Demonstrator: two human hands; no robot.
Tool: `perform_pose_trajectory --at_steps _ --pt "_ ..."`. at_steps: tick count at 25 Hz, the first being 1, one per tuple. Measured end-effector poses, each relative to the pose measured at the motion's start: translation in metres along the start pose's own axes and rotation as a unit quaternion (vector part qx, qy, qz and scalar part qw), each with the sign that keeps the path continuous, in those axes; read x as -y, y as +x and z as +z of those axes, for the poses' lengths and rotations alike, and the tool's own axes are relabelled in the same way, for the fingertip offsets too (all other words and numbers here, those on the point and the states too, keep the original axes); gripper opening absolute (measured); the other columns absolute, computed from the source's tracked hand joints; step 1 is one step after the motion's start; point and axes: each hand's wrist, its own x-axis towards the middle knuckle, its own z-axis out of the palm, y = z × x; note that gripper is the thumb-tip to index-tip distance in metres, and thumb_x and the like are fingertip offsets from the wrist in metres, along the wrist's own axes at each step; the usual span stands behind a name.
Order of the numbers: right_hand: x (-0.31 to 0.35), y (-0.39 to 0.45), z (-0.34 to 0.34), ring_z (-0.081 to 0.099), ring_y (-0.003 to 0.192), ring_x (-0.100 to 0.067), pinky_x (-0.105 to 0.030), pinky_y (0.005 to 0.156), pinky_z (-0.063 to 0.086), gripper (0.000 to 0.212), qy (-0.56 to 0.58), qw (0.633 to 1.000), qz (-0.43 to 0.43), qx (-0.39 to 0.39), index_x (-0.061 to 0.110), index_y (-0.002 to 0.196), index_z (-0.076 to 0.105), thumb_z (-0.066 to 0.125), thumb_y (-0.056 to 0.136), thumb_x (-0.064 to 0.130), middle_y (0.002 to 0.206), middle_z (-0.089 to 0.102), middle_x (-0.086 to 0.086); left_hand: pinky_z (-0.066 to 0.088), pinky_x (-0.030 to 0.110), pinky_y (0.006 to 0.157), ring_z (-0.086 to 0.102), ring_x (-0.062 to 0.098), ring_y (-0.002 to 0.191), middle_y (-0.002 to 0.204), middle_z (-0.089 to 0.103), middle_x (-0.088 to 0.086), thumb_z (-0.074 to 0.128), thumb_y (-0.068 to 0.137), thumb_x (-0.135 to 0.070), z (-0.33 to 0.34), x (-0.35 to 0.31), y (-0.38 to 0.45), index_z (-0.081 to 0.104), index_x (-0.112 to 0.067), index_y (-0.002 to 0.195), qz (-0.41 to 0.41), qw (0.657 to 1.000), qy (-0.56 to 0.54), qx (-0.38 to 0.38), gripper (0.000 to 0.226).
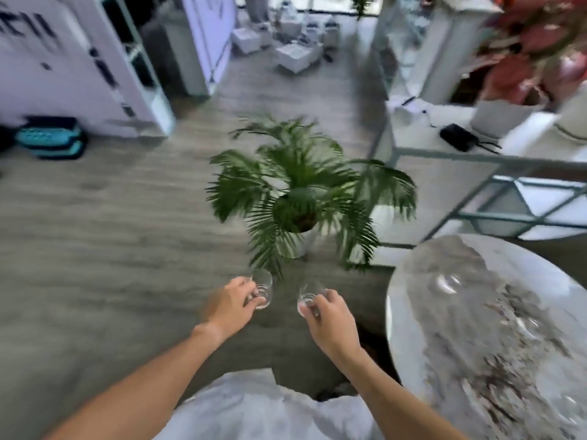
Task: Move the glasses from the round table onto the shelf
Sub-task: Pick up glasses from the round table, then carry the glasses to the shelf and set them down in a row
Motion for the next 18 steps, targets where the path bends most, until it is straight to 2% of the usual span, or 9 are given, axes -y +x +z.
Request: perform_pose_trajectory --at_steps 2,5,8,10,14,18 --pt "0.050 0.013 0.032 0.057 0.092 -0.023 -0.035 0.073 0.049 0.027 -0.005 0.998 -0.050 0.043 0.020 0.087 0.067 0.059 0.093 0.045 0.093 0.058 0.000 0.051 0.034 0.071 0.066 0.027 0.090 0.104 0.065 -0.004 0.065 0.084 -0.043 -0.021 0.049 -0.031 0.063 -0.025 0.083 -0.064 0.997 -0.010 -0.041 0.018" --pt "0.107 0.033 0.068 0.058 0.090 -0.023 -0.037 0.071 0.051 0.029 -0.004 0.992 -0.089 0.088 0.021 0.086 0.067 0.058 0.092 0.048 0.090 0.057 0.001 0.049 0.032 0.069 0.065 0.023 0.092 0.111 0.062 -0.011 0.063 0.086 -0.047 -0.050 0.096 -0.058 0.063 -0.027 0.087 -0.142 0.987 -0.003 -0.070 0.020" --pt "0.157 0.061 0.103 0.058 0.089 -0.024 -0.035 0.069 0.049 0.027 0.002 0.983 -0.133 0.125 0.023 0.085 0.067 0.061 0.091 0.048 0.089 0.057 0.000 0.050 0.032 0.071 0.067 0.024 0.093 0.115 0.063 -0.008 0.065 0.085 -0.044 -0.072 0.152 -0.062 0.065 -0.024 0.089 -0.190 0.975 -0.032 -0.109 0.020" --pt "0.171 0.077 0.111 0.058 0.091 -0.023 -0.034 0.071 0.048 0.025 0.001 0.981 -0.143 0.134 0.023 0.086 0.067 0.062 0.090 0.047 0.092 0.059 0.000 0.052 0.034 0.072 0.068 0.025 0.094 0.114 0.064 -0.006 0.066 0.085 -0.044 -0.079 0.169 -0.056 0.065 -0.023 0.089 -0.192 0.974 -0.034 -0.116 0.021" --pt "0.205 0.163 0.154 0.061 0.090 -0.023 -0.033 0.071 0.046 0.025 -0.008 0.972 -0.175 0.157 0.021 0.084 0.069 0.063 0.089 0.045 0.091 0.060 0.001 0.053 0.035 0.072 0.066 0.022 0.095 0.113 0.063 -0.008 0.061 0.086 -0.049 -0.104 0.220 0.001 0.062 -0.027 0.089 -0.216 0.968 -0.034 -0.121 0.022" --pt "0.251 0.291 0.177 0.062 0.085 -0.023 -0.032 0.067 0.044 0.023 0.006 0.965 -0.206 0.163 0.021 0.084 0.071 0.065 0.089 0.043 0.087 0.060 0.001 0.041 0.028 0.064 0.066 0.020 0.092 0.100 0.066 -0.008 0.066 0.084 -0.045 -0.156 0.261 0.104 0.064 -0.024 0.085 -0.219 0.966 -0.023 -0.134 0.021"
